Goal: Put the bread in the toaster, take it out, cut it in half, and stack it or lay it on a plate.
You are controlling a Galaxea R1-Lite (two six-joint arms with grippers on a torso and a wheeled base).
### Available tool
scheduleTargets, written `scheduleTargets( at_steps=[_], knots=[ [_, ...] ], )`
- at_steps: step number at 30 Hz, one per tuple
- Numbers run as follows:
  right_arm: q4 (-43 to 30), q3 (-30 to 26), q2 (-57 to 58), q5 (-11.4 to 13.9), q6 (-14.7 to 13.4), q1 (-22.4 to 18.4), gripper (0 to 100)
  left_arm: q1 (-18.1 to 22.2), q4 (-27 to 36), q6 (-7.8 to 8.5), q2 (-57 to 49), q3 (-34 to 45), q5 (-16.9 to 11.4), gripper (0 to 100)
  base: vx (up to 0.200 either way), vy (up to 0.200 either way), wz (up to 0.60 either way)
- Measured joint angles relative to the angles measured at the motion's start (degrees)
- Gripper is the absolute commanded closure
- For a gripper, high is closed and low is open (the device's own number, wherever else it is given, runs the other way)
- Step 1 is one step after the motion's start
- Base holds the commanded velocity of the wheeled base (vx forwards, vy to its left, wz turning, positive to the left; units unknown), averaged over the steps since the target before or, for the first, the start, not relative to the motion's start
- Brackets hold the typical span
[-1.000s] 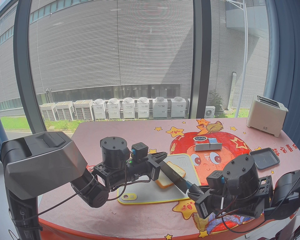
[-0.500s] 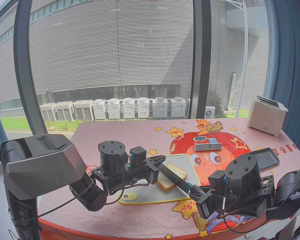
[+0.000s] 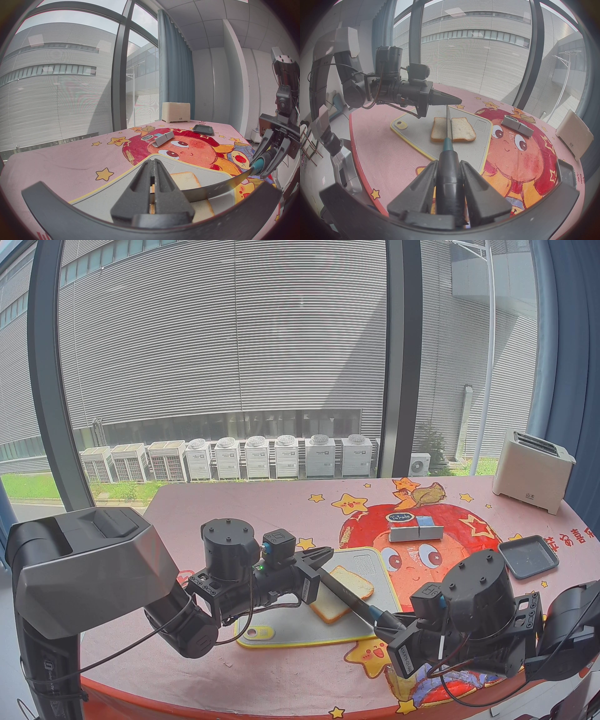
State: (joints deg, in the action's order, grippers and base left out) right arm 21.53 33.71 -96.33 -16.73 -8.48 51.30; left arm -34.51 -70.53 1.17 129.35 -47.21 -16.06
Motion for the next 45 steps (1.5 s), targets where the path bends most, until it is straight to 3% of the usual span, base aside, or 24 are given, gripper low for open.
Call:
scheduleTargets(
  at_steps=[11, 45],
  knots=[
    [-0.27, 0.9, -0.22, 0.34, -1.74, 0.0, 100, 0.39, 0.37, -0.09, -3.44, -0.96, -0.06, 100, 0.0, 0.0, 0.0],
    [0.33, 1.18, 0.77, 0.41, -1.78, 0.16, 100, 0.78, -0.46, 0.16, -13.29, 6.42, 0.24, 100, 0.0, 0.0, 0.0]
  ],
)
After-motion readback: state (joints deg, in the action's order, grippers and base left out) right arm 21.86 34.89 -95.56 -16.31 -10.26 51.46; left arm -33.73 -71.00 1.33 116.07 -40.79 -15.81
